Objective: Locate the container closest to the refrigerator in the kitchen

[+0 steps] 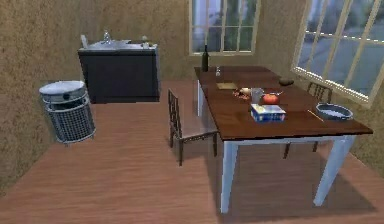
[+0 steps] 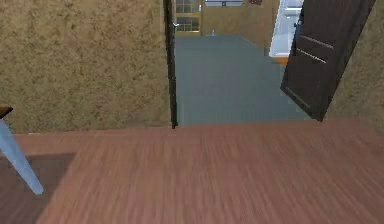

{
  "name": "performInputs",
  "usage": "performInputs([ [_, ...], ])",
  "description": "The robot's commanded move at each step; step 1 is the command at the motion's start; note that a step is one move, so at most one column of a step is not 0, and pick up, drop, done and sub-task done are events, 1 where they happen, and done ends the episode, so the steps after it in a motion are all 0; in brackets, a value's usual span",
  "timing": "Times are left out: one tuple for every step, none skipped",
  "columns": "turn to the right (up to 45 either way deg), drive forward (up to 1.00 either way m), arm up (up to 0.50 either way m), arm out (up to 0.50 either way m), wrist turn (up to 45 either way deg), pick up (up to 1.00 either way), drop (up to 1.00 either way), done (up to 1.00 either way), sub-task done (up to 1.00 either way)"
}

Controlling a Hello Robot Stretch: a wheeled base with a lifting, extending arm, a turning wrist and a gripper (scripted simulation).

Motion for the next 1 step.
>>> performInputs([
  [0.0,0.05,0.0,0.0,0.0,0.0,0.0,0.0,0.0],
])
